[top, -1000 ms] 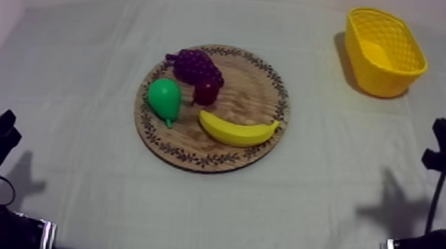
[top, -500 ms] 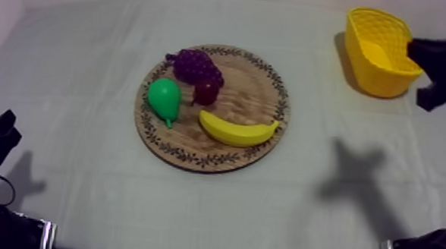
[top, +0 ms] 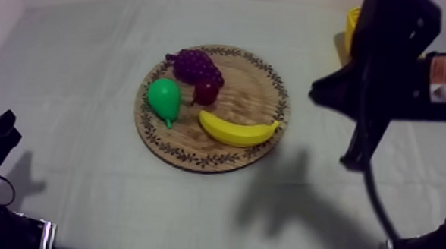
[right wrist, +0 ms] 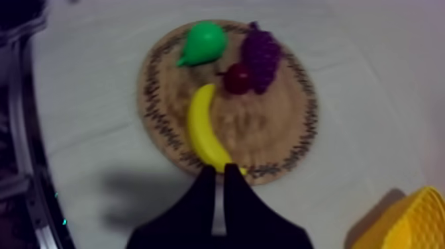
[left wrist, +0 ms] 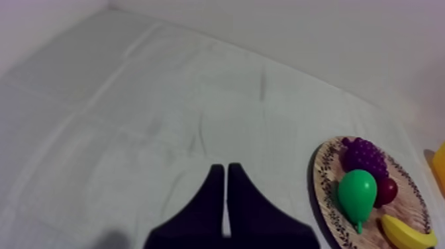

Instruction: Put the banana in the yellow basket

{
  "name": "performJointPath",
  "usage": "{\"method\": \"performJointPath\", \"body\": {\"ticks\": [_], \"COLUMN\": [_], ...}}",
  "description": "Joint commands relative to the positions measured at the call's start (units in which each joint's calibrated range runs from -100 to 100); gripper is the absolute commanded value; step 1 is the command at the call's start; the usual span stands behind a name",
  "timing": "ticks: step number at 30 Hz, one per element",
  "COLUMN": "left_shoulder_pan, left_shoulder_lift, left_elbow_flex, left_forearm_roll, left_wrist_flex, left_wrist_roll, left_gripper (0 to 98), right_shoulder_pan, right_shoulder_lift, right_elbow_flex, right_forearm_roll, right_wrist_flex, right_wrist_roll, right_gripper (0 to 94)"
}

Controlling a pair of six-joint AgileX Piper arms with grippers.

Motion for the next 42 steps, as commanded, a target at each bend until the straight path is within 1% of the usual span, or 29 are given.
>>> {"method": "performJointPath", "body": {"ticks": [1, 6, 7, 9, 13, 14, 16, 18, 25, 32, 35, 42], "left_shoulder_pan": [0.0, 0.0, 0.0, 0.0, 0.0, 0.0, 0.0, 0.0, 0.0, 0.0, 0.0, 0.0], "left_shoulder_lift": [0.0, 0.0, 0.0, 0.0, 0.0, 0.0, 0.0, 0.0, 0.0, 0.0, 0.0, 0.0], "left_elbow_flex": [0.0, 0.0, 0.0, 0.0, 0.0, 0.0, 0.0, 0.0, 0.0, 0.0, 0.0, 0.0], "left_forearm_roll": [-0.01, -0.01, -0.01, -0.01, -0.01, -0.01, -0.01, -0.01, -0.01, -0.01, -0.01, -0.01], "left_wrist_flex": [0.0, 0.0, 0.0, 0.0, 0.0, 0.0, 0.0, 0.0, 0.0, 0.0, 0.0, 0.0], "left_wrist_roll": [0.0, 0.0, 0.0, 0.0, 0.0, 0.0, 0.0, 0.0, 0.0, 0.0, 0.0, 0.0], "left_gripper": [0.1, 0.1, 0.1, 0.1, 0.1, 0.1, 0.1, 0.1, 0.1, 0.1, 0.1, 0.1], "right_shoulder_pan": [-3.1, -5.0, -5.2, -5.6, -5.9, -5.9, -5.7, -5.3, -3.7, -1.5, -1.3, -1.3], "right_shoulder_lift": [1.1, 3.2, 3.6, 4.2, 5.2, 5.4, 5.7, 6.0, 7.6, 14.3, 18.1, 27.8], "right_elbow_flex": [0.7, 2.3, 2.5, 2.6, 1.9, 1.3, 0.0, -0.9, -1.3, -3.5, -4.8, -7.8], "right_forearm_roll": [-0.2, -1.1, -1.3, -1.5, -1.9, -2.0, -2.3, -2.7, -3.4, -4.6, -4.2, -3.0], "right_wrist_flex": [0.2, -0.7, -1.0, -1.1, -1.7, -1.5, -0.9, -0.8, -2.8, -3.3, -3.3, -4.8], "right_wrist_roll": [0.6, 0.8, 0.9, 1.4, 1.6, 1.6, 1.6, 1.7, 2.2, 4.0, 3.9, 2.1], "right_gripper": [4.0, 5.9, 7.4, 17.9, 48.7, 52.9, 56.3, 58.0, 58.2, 57.5, 57.4, 56.9]}}
